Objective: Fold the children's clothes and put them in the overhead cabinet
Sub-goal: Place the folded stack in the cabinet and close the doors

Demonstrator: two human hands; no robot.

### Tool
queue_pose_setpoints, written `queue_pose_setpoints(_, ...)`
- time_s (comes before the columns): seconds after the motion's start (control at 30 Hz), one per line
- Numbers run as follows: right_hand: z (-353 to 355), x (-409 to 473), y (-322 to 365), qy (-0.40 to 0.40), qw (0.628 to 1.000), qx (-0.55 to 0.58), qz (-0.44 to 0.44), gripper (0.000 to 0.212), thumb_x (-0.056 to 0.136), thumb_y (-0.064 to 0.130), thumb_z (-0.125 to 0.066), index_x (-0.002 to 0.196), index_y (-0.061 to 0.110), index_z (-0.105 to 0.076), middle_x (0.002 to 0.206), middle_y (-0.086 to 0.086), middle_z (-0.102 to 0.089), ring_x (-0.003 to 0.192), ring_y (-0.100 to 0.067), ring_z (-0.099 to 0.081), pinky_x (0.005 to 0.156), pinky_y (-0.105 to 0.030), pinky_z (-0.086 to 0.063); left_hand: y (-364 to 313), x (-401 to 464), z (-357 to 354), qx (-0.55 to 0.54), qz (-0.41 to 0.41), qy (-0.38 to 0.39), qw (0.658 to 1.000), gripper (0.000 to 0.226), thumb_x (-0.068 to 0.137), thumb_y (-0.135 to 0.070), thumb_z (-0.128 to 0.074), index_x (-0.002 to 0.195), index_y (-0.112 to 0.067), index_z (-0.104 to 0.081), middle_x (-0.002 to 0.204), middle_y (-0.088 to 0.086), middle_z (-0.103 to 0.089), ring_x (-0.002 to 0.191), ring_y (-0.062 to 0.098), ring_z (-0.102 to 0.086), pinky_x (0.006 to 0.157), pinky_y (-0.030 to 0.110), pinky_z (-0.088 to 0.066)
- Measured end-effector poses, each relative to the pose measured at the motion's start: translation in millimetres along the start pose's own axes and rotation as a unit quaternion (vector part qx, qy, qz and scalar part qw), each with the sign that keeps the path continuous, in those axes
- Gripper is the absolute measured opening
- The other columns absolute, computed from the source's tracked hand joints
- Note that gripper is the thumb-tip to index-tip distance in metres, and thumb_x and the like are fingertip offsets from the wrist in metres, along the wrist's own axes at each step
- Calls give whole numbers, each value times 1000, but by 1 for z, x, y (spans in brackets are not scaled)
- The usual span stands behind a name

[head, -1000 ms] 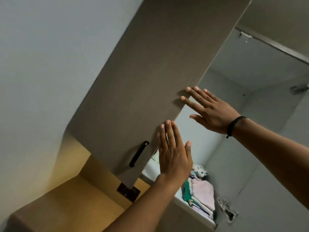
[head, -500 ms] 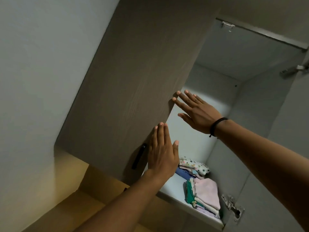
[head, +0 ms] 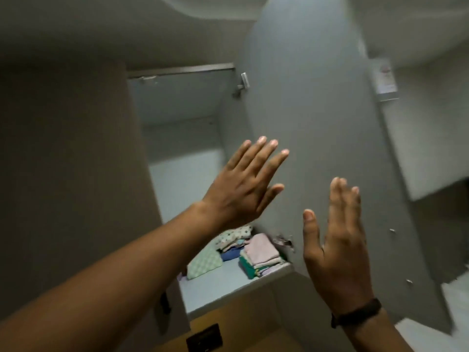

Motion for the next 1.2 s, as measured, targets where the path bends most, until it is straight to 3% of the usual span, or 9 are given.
queue_pose_setpoints(0.07, 33, 20, -6, -78, 996, -39, -36, 76, 103, 48, -40, 164, 12, -15, 172, -9, -12, 160, -21, -1, 127, -39, -13, -15, 62, 22, 6, -66, -44, 997, 65, 113, -49, -31, 165, -10, -30, 171, 19, -28, 162, 36, -19, 131, 52, -14)
queue_pose_setpoints(0.13, 49, 40, -19, -100, 988, -72, -90, 80, 102, 55, -36, 165, 13, -8, 173, -9, -5, 160, -23, 1, 128, -43, -12, -27, 113, 35, 22, -126, -56, 990, 67, 113, -50, -30, 167, -10, -25, 174, 18, -21, 163, 35, -13, 132, 52, -11)
queue_pose_setpoints(0.27, 50, 57, -46, -22, 975, -91, -200, 89, 99, 67, -28, 164, 12, -3, 172, -14, -7, 158, -32, -5, 127, -50, -14, -50, 177, 35, 67, -211, -28, 975, 70, 112, -54, -25, 168, -11, -21, 175, 17, -15, 163, 36, -8, 132, 52, -7)
queue_pose_setpoints(0.43, 48, 44, -42, -20, 980, -79, -182, 85, 100, 64, -35, 164, 15, -10, 169, -12, -22, 153, -31, -26, 122, -51, -28, -55, 176, 13, 115, -241, 61, 962, 73, 109, -60, -16, 168, -17, -23, 173, 17, -23, 163, 36, -6, 132, 53, -5)
queue_pose_setpoints(0.6, 36, 9, -2, -30, 984, -64, -165, 91, 95, 73, -32, 165, 18, -10, 169, -10, -23, 153, -30, -26, 122, -52, -30, -33, 129, 34, 99, -240, 34, 965, 80, 108, -68, -24, 167, -14, -24, 172, 22, -23, 162, 40, -8, 131, 55, -10)
queue_pose_setpoints(0.8, -15, -62, 86, -23, 990, -17, -138, 93, 95, 68, -42, 165, 15, -11, 168, -11, -25, 152, -29, -28, 121, -48, -25, 37, 29, 65, 104, -250, 44, 962, 88, 102, -74, -40, 166, -14, -28, 170, 25, -26, 161, 44, -15, 131, 58, -14)
queue_pose_setpoints(1.0, -120, -127, 159, 70, 993, 1, -96, 96, 95, 69, -39, 165, 15, -1, 172, -9, -13, 158, -27, -16, 125, -50, -20, 125, -86, 57, 138, -249, 114, 952, 83, 101, -70, -48, 158, -10, -46, 161, 30, -40, 157, 50, -24, 129, 60, -20)
queue_pose_setpoints(1.1, -186, -150, 175, 146, 986, 4, -81, 97, 96, 72, -33, 164, 16, 8, 173, -8, 1, 159, -27, -3, 125, -54, -23, 170, -143, 38, 150, -232, 181, 944, 89, 102, -74, -41, 166, -14, -29, 172, 24, -21, 161, 44, -10, 130, 58, -16)
queue_pose_setpoints(1.2, -246, -161, 183, 184, 979, -23, -81, 102, 94, 73, -34, 163, 10, 5, 172, -15, 5, 159, -33, 0, 124, -57, -23, 203, -178, 13, 171, -206, 238, 934, 94, 102, -78, -32, 170, -20, -6, 176, 16, -1, 163, 38, 5, 132, 55, -11)
Point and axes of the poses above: each hand's wrist, its own x-axis towards the middle knuckle, its own z-axis out of the back of the hand, y = z × x, the point moved 1 cm from there along x, towards the middle knuckle
